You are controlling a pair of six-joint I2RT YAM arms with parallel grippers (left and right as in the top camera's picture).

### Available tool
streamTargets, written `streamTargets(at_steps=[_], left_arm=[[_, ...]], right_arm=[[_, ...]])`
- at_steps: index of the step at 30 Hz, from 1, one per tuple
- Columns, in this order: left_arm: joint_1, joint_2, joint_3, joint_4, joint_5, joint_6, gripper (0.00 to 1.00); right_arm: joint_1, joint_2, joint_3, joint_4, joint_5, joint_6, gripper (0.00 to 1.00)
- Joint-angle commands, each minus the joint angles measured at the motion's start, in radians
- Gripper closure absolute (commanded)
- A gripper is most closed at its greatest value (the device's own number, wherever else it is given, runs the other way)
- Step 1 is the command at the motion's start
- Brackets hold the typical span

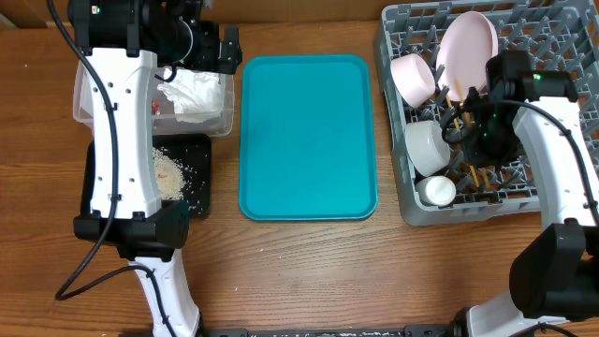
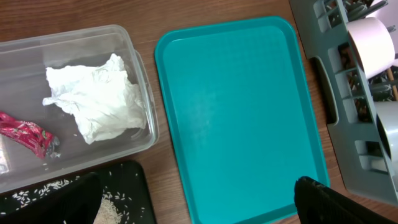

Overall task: Sort waste into correct bins and load items into the dishwasher
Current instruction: 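Carry the second chopstick into the rack beside the first and release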

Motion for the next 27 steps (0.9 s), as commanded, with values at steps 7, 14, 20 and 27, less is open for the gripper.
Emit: streamTargets(at_steps=[7, 14, 20, 27], left_arm=[[-0.009, -0.018, 0.013, 0.004, -0.005, -0.006, 0.0], [-0.009, -0.018, 0.013, 0.004, -0.005, -0.006, 0.0], [-0.009, -0.018, 0.013, 0.004, -0.005, -0.006, 0.0], [-0.009, -0.018, 0.013, 0.004, -0.005, -0.006, 0.0]], right_arm=[[-0.008, -0.011, 0.014, 0.047, -0.008, 0.018, 0.33], [-0.003, -0.018, 0.275, -0.056, -0.208, 0.039, 0.18], [0.046, -0.07, 0.608, -0.174, -0.5, 0.048, 0.0], [0.067, -0.254, 0.687, -0.24, -0.477, 0.119, 0.0]])
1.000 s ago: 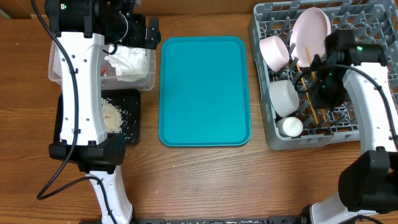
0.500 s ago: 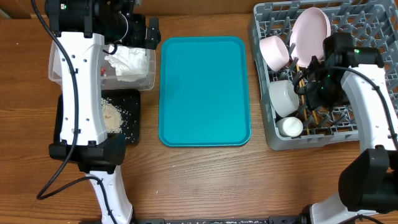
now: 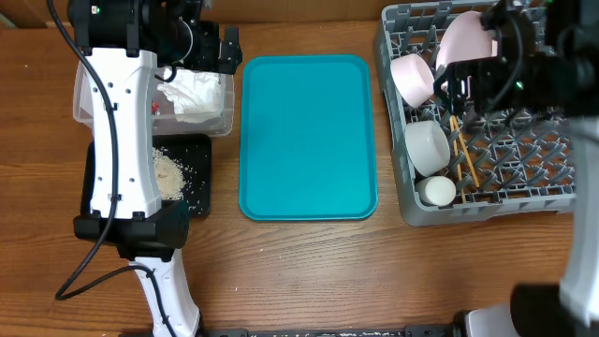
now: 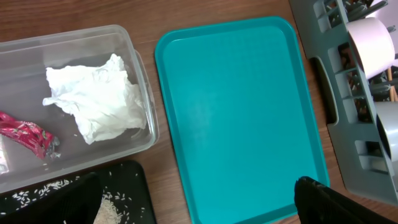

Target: Sort waste into correct bins and load items into the dishwasher

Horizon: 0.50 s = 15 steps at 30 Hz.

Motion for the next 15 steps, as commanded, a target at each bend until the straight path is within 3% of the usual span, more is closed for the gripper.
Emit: streamTargets(at_steps=[1, 6, 15], left_arm=[[-0.009, -0.018, 0.013, 0.004, -0.005, -0.006, 0.0], [-0.01, -0.018, 0.013, 0.004, -0.005, -0.006, 0.0], [-0.01, -0.018, 0.013, 0.004, -0.005, -0.006, 0.0]], right_arm=[[-0.003, -0.148, 0.037, -0.055, -0.026, 0.043, 0.0], [-0.003, -0.277, 0.037, -0.084, -0.006, 0.043, 0.0], [-0.003, -0.342, 0.037, -0.092, 0.053, 0.043, 0.0]])
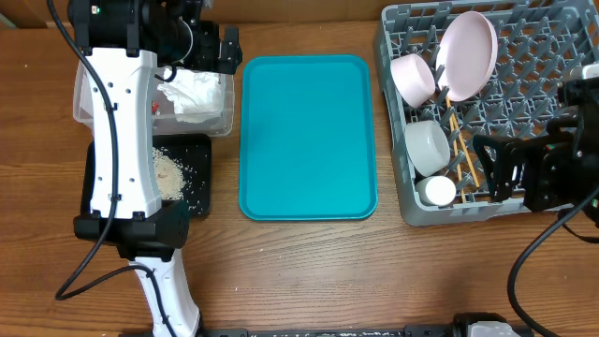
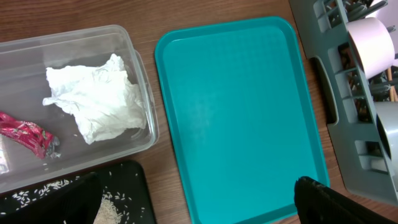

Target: Sort waste into correct bins and load items into the dishwasher

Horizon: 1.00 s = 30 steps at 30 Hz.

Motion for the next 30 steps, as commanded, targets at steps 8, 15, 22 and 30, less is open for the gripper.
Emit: streamTargets(at_steps=[8, 15, 22, 30], left_arm=[[-0.01, -0.018, 0.013, 0.004, -0.005, -0.006, 0.0], [-0.009, -0.018, 0.013, 0.004, -0.005, -0.006, 0.0], [-0.009, -0.018, 0.013, 0.004, -0.005, -0.006, 0.0], [-0.009, -0.018, 0.013, 0.004, -0.005, -0.006, 0.0]], right_arm=[[-0.008, -0.027, -0.082, 0.114, 0.059, 0.004, 0.0], [-0.008, -0.294, -0.582, 0.581, 0.062, 0.004, 0.0], [-0.048, -0.658, -1.281, 1.091, -0.002, 0.034, 0.0], [-0.061, -0.949, -1.825, 1.487, -0.003, 0.114, 0.0]])
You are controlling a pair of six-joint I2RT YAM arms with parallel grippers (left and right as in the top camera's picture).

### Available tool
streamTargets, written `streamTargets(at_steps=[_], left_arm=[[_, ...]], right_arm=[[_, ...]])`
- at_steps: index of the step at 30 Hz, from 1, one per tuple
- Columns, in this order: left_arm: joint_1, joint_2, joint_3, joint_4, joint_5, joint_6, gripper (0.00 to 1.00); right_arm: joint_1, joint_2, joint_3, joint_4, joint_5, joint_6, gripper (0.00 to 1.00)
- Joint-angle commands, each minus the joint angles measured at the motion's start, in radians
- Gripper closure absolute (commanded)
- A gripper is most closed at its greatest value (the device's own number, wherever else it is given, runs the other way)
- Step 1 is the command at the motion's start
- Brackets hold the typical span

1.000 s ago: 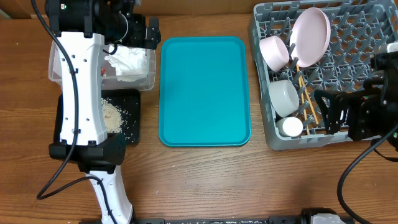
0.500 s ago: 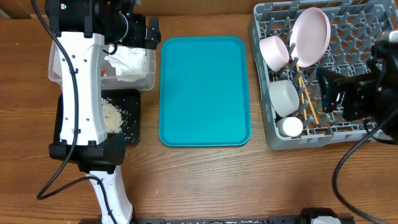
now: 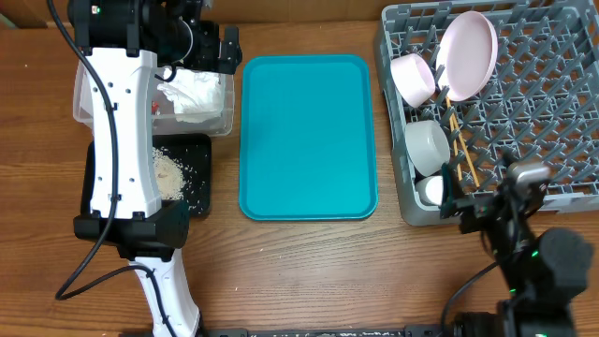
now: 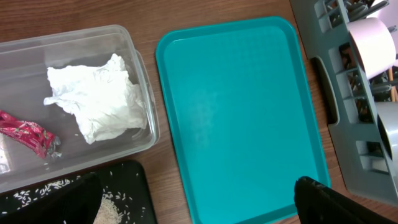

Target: Sort waste into correct bins and load items into the dishwasher

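Note:
The grey dishwasher rack holds a pink plate, a pink bowl, a white cup, a small white cup and wooden chopsticks. A clear bin contains a crumpled white napkin and a red wrapper. Rice lies in the black tray. My left gripper hangs open and empty above the bin's corner. My right gripper sits low at the rack's front edge; its jaws are unclear.
An empty teal tray lies in the middle of the wooden table, between the bins and the rack. The left arm's white links stretch over the black tray and the clear bin.
My right arm has drawn back from over the rack's front right part to the table's near edge, in front of the rack. The left arm and all the objects are unchanged.
My right gripper was first down in the rack at the chopsticks. Then it was high above the rack, with the chopsticks lying in the rack. After that it stood over the rack's front right, and now it is in front of the rack.

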Motion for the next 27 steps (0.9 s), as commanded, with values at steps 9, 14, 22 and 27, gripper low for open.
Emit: streamTargets(at_steps=[9, 14, 22, 27], left_arm=[[-0.009, -0.018, 0.013, 0.004, -0.002, -0.006, 0.0], [-0.01, -0.018, 0.013, 0.004, -0.002, -0.006, 0.0], [-0.009, -0.018, 0.013, 0.004, -0.002, -0.006, 0.0], [-0.009, -0.018, 0.013, 0.004, -0.002, -0.006, 0.0]], right_arm=[[-0.006, -0.31, -0.488, 0.359, -0.01, 0.136, 0.0], [-0.004, -0.408, -0.505, 0.253, 0.067, 0.131, 0.0], [-0.001, -0.41, -0.505, 0.213, 0.091, 0.132, 0.0], [0.0, -0.41, -0.505, 0.213, 0.092, 0.132, 0.0]])
